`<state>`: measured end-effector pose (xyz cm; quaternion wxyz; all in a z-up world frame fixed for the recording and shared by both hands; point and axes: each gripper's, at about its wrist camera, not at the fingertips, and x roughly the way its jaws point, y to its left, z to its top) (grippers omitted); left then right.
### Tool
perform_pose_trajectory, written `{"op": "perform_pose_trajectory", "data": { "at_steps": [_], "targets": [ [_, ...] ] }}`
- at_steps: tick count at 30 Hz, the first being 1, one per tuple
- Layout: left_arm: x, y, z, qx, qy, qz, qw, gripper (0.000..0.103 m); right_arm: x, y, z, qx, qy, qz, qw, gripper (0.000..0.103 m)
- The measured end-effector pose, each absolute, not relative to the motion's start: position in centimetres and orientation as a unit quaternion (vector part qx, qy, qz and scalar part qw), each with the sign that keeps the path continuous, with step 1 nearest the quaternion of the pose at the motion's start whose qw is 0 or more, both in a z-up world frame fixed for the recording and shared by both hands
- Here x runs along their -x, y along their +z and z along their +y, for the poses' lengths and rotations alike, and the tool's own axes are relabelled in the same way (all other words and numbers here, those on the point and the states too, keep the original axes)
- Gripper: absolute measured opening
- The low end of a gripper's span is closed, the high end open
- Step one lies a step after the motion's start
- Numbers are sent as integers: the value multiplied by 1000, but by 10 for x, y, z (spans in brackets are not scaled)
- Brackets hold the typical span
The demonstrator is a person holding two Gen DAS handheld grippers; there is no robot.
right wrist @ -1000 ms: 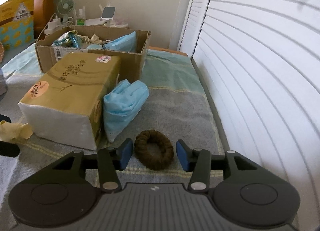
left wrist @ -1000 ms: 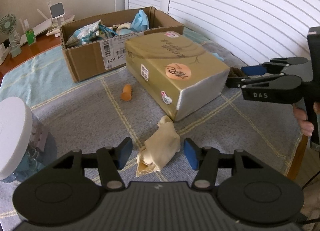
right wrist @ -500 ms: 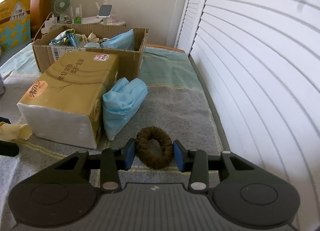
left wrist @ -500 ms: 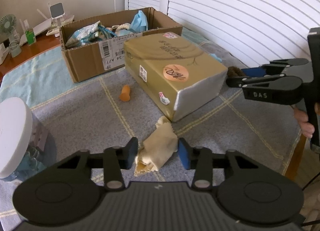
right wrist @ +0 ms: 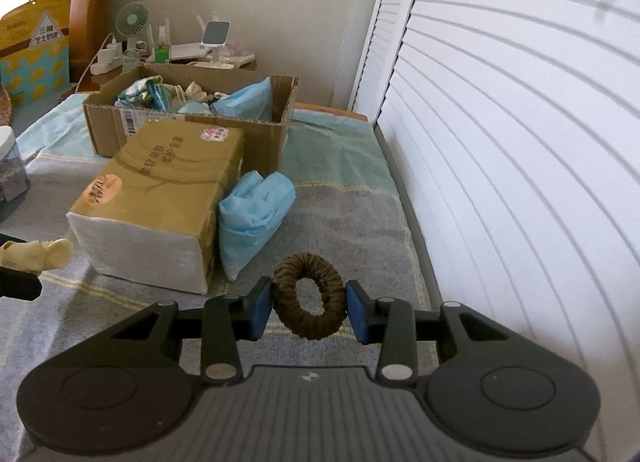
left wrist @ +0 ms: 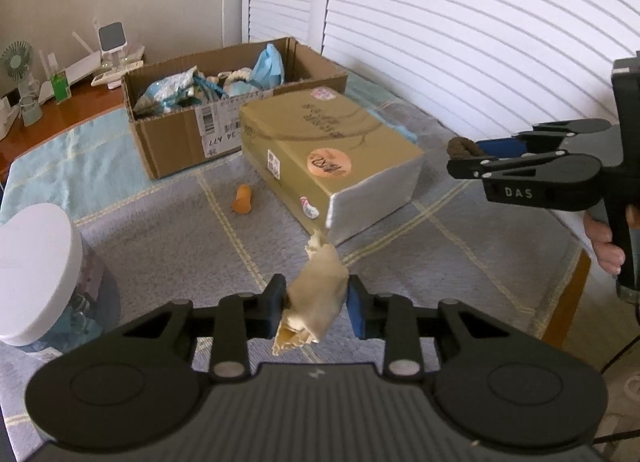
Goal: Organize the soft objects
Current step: 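Carry the brown hair tie into the box and open the right tool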
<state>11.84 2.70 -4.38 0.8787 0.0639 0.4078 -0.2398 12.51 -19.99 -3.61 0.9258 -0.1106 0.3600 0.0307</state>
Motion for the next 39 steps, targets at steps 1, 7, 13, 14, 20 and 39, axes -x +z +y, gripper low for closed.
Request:
{"op": "perform_pose_trajectory", "data": {
  "at_steps": [1, 7, 13, 14, 20, 39],
  "targets": [
    [-116, -42, 28, -64, -242, 406, 879, 31, -124, -34, -199, 111, 33, 359, 926, 44],
    [-106, -32, 33, -60, -255, 392, 882, 31, -122, -17, -193, 127, 41, 340, 931, 44],
    [-102, -28, 43, -47, -258, 381, 887, 31, -135, 2, -183, 136, 58, 322, 935, 44],
    [-102, -27, 44, -44, -258, 379, 887, 31, -139, 6, -181, 137, 65, 319, 936, 44],
    [-101, -26, 51, -39, -260, 370, 891, 31, -179, 24, -165, 144, 91, 302, 938, 44],
    [-123, -33, 64, -15, -233, 384, 893, 31, -291, 11, -123, 172, 133, 314, 924, 60]
  ]
}}
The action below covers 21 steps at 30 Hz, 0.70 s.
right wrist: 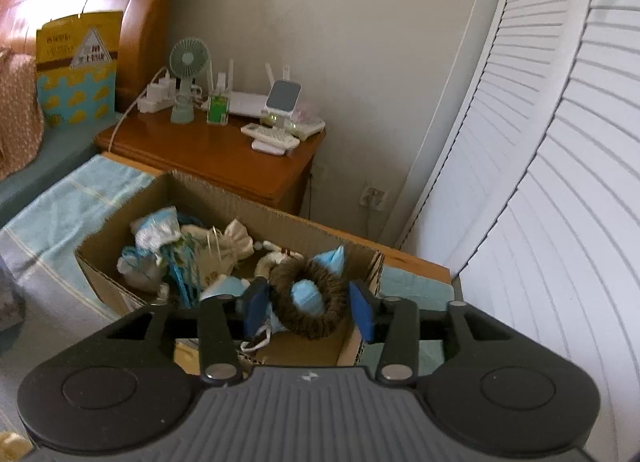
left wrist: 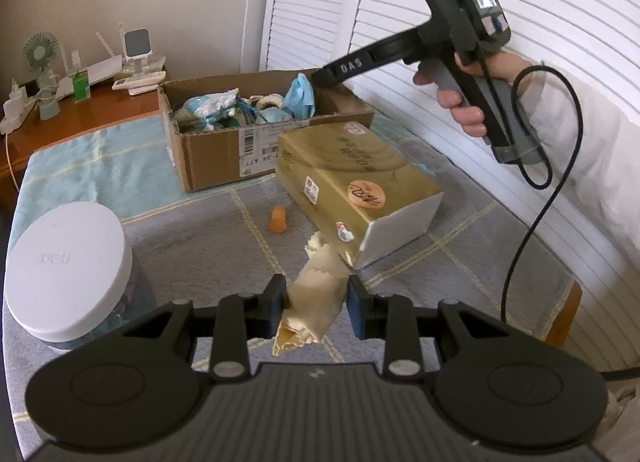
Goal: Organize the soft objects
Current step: 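Carry the brown hair tie into the box and open the right tool, then carry the beige cloth over the box and open the left tool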
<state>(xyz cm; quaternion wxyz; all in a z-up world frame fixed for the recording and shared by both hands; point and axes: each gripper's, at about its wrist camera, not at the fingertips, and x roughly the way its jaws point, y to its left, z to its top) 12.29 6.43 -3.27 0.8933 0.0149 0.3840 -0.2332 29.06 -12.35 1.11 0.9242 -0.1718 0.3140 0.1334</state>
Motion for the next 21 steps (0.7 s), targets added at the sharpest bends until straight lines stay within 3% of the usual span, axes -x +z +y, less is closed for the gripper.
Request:
{"op": "perform_pose_trajectory", "data": {
  "at_steps": [1, 3, 6, 11, 21],
  "targets": [
    [-123, -33, 64, -15, -233, 385, 893, 31, -290, 9, -124, 173, 131, 314, 924, 65],
    [-124, -33, 64, -14, -232, 386, 893, 31, -288, 8, -126, 173, 129, 314, 925, 84],
    [-123, -33, 64, -14, -232, 387, 893, 31, -281, 10, -130, 164, 130, 316, 925, 92],
    [-122, -30, 61, -15, -229, 386, 894, 31, -260, 16, -135, 153, 128, 318, 927, 99],
    [-122, -17, 56, -21, -226, 380, 897, 31, -203, 18, -146, 126, 111, 339, 926, 103]
  ]
}}
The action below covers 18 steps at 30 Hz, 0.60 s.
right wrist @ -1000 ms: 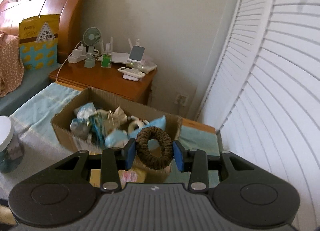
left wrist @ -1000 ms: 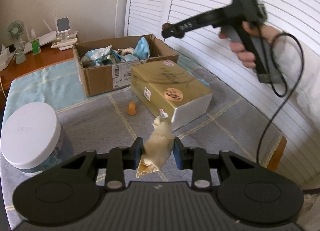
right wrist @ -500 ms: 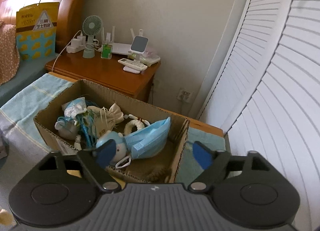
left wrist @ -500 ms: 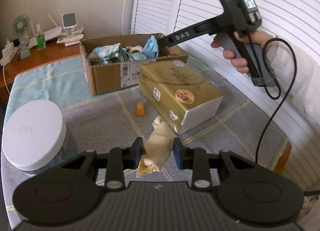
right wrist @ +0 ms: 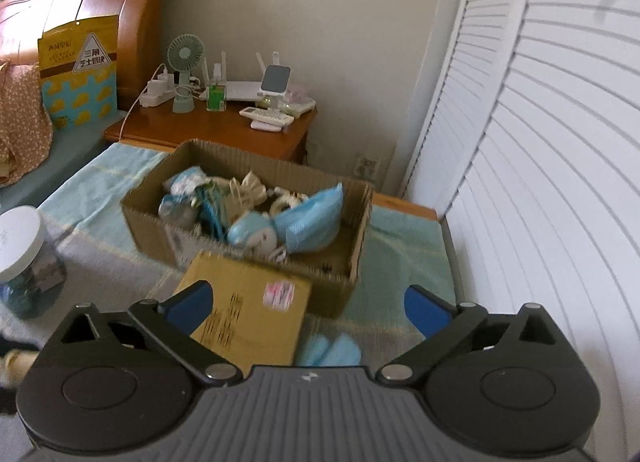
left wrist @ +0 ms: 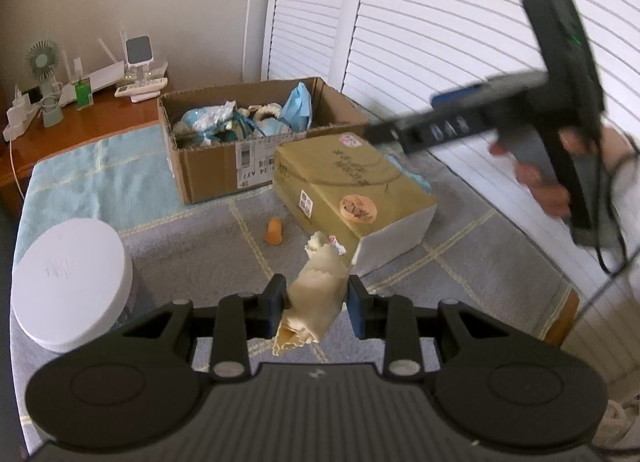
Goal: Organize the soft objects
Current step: 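Carry the beige cloth over the box and open the left tool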
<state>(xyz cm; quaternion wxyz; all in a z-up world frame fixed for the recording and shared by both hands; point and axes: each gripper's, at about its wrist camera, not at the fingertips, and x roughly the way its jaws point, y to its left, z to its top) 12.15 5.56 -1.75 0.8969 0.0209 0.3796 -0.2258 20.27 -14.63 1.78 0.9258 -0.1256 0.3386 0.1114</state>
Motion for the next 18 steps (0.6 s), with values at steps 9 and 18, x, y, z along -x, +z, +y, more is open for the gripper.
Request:
{"op": "perform_pose_trajectory", "data": {
  "at_steps": [9, 18],
  "targets": [
    [-138, 7, 43, -35, -226, 363, 903, 31, -158, 14, -154, 104, 100, 353, 924, 103],
    [-184, 31, 14, -60, -236, 347, 906, 31, -141, 15, -163, 93, 99, 344, 929, 103]
  ]
}}
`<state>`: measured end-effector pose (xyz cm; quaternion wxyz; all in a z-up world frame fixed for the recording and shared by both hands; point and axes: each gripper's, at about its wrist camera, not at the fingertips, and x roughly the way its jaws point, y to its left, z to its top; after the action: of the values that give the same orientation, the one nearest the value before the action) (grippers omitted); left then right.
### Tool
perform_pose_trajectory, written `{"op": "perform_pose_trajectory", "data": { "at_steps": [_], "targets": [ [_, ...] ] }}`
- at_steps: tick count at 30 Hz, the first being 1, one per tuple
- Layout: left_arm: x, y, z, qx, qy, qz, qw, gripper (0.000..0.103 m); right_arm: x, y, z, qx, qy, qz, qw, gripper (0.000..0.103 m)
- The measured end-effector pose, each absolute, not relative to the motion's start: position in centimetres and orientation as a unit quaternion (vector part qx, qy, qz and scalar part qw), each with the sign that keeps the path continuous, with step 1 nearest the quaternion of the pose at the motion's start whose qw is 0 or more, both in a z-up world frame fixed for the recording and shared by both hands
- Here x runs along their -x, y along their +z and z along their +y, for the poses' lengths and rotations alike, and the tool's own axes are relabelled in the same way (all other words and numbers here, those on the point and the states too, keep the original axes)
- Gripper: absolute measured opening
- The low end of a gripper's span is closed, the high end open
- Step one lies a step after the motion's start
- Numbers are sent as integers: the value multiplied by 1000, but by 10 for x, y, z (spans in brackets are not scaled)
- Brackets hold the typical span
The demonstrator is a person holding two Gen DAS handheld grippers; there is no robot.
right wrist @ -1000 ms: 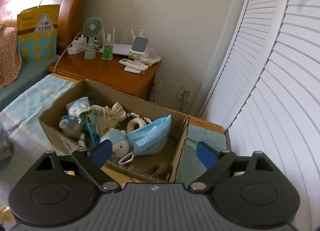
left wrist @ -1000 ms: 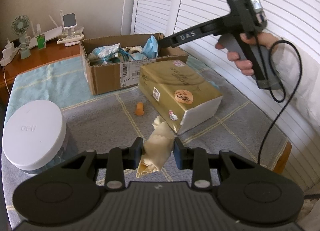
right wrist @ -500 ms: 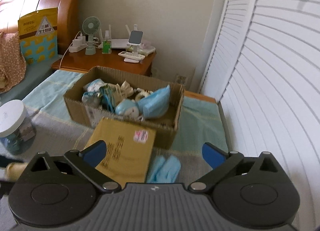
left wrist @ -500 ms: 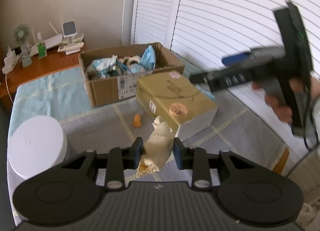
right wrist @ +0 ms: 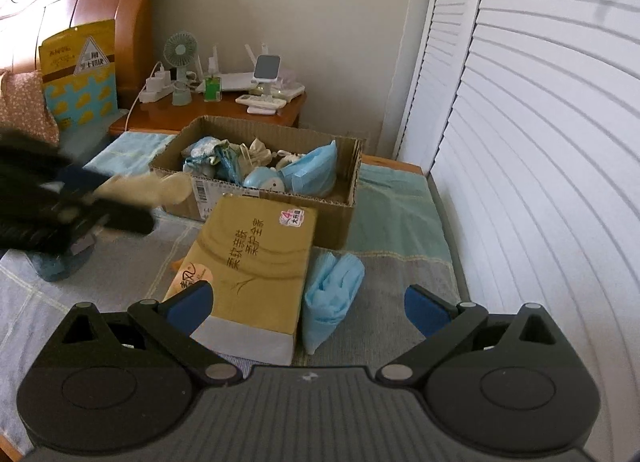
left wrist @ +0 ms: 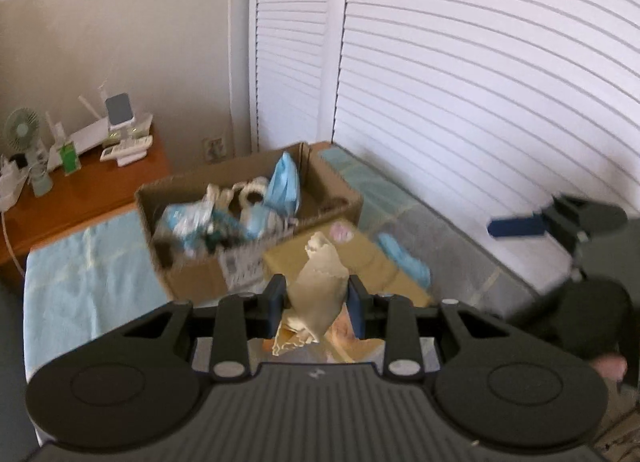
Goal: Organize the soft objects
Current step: 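Carry the beige cloth over the box and open the left tool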
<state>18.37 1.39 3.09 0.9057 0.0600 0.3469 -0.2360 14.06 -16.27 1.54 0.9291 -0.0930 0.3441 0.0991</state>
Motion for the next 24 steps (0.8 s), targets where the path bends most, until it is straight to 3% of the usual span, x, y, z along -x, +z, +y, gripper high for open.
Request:
{"op": "perform_pose_trajectory", "data": {
  "at_steps": [12, 21, 23, 24],
  "targets": [
    [-269, 45, -33, -71, -249, 346, 902, 31, -135, 13, -180, 66, 91, 342, 933, 103],
    [-321, 25, -56, -57, -244, 375, 893, 32, -140, 13, -193, 53, 80, 342, 935, 103],
    [-325, 23, -57, -50, -241, 374, 894, 36, -142, 12, -196, 52, 78, 344, 934, 103],
    [-326, 21, -58, -46, -235, 371, 897, 49, -142, 11, -198, 52, 76, 344, 934, 103]
  ]
}}
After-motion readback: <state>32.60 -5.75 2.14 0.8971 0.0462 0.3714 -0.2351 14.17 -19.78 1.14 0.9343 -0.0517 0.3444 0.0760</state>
